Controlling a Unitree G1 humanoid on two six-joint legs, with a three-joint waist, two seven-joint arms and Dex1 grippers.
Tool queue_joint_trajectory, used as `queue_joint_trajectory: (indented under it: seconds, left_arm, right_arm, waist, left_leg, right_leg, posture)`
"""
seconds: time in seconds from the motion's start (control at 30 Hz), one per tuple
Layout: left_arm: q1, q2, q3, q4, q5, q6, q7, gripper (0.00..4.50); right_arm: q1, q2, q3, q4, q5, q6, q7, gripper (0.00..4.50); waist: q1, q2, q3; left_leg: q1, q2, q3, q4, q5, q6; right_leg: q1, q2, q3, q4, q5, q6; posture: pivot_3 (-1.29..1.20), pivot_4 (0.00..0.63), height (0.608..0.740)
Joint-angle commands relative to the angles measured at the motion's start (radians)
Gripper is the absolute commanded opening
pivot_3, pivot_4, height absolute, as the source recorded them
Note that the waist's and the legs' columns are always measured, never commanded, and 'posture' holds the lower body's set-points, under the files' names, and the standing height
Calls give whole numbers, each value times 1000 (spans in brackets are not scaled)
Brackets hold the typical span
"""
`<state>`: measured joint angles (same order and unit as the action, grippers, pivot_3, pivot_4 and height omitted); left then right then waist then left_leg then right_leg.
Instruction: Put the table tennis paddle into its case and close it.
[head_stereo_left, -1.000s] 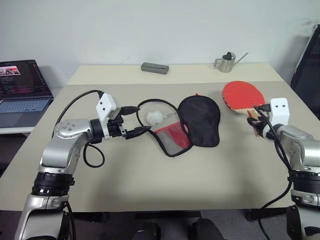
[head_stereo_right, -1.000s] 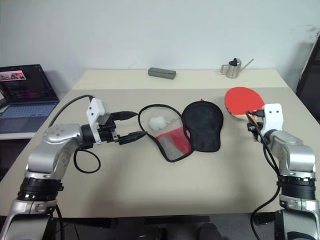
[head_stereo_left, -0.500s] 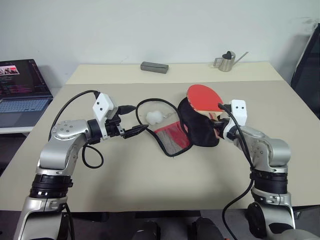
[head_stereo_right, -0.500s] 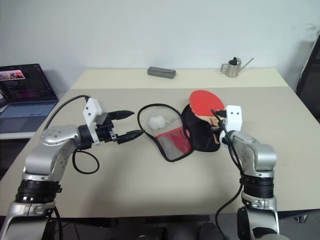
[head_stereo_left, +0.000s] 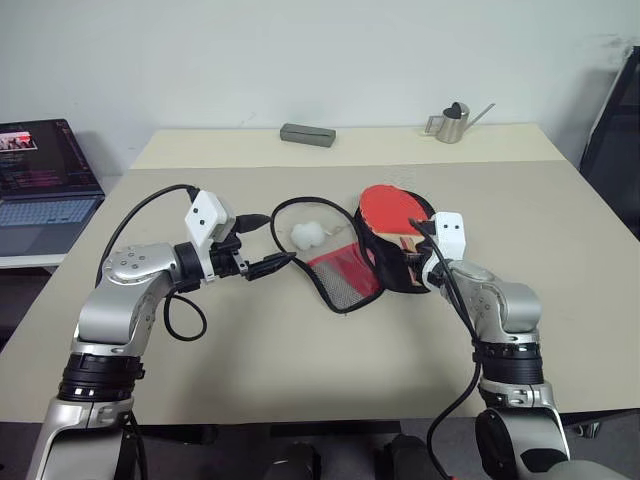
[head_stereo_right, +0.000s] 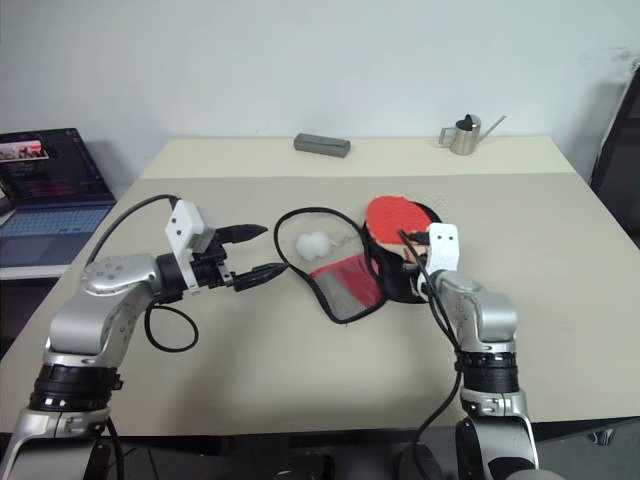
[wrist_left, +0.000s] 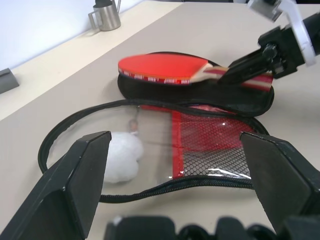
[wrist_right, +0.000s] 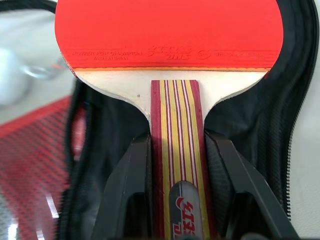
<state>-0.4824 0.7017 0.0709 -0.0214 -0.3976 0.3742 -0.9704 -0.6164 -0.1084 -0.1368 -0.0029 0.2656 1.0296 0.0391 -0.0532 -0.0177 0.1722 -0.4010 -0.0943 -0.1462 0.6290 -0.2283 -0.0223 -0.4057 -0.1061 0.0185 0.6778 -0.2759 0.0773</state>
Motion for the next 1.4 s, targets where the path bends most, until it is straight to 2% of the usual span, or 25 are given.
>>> queue_joint_trajectory:
  seconds: [0.03,0.4,0.47,0.53,0.73,0.93,1.03,1.27,1.4]
  left_arm:
    - [-11,8,27,-30,-11,-6,4,4500]
    - [-14,7,21,-26,-9,-7,-1,4500]
    - [-14,8,21,-26,-8,-8,-2,4500]
    - [-13,9,21,-25,-7,-9,-2,4500]
    - [-8,10,23,-23,-5,-13,-1,4500]
    - [-12,7,42,29,28,-50,40,4500]
    - [-28,-1,50,98,65,-88,92,4500]
    - [-23,10,64,299,144,-197,164,4500]
    - [-33,2,56,385,170,-238,169,4500]
  right_arm:
    - [-14,-3,7,-2,-17,-74,2,1084]
    - [-9,35,2,30,-34,-103,-21,1084]
    - [-13,45,-7,26,-39,-102,-41,1802]
    - [-16,51,-11,21,-44,-102,-55,2273]
    - [-14,60,-1,-18,-45,-94,-72,4396]
    - [-21,91,-3,-181,38,-27,-22,4396]
    - [-16,54,19,-266,86,-1,47,4396]
    - [27,-148,24,-285,84,-50,185,4396]
    - [51,-273,42,-280,98,-127,329,4396]
  waist:
    - [-1,0,0]
    - [-2,0,0]
    - [-2,0,0]
    - [-2,0,0]
    - [-2,0,0]
    - [-3,0,0]
    - [-3,0,0]
    - [4,0,0]
    - [3,0,0]
  left_leg:
    - [0,0,0,0,0,0]
    - [0,0,0,0,0,0]
    - [0,0,0,0,0,0]
    - [0,0,0,0,0,0]
    - [1,0,0,0,0,0]
    - [1,1,0,0,0,0]
    - [1,1,-1,0,0,0]
    - [1,0,-1,0,0,0]
    - [0,0,-1,0,0,0]
  right_leg:
    - [0,0,0,0,0,0]
    - [0,0,0,1,0,0]
    - [0,0,0,1,0,0]
    - [0,0,0,1,0,0]
    - [0,0,0,1,0,0]
    - [0,0,0,1,0,0]
    - [0,1,0,1,0,0]
    - [0,0,-1,0,0,0]
    - [0,0,-1,0,0,0]
  posture:
    - [0,150,740]
    - [0,150,740]
    - [0,150,740]
    - [0,150,740]
    - [0,150,740]
    - [0,150,740]
    - [0,150,740]
    - [0,150,740]
    - [0,150,740]
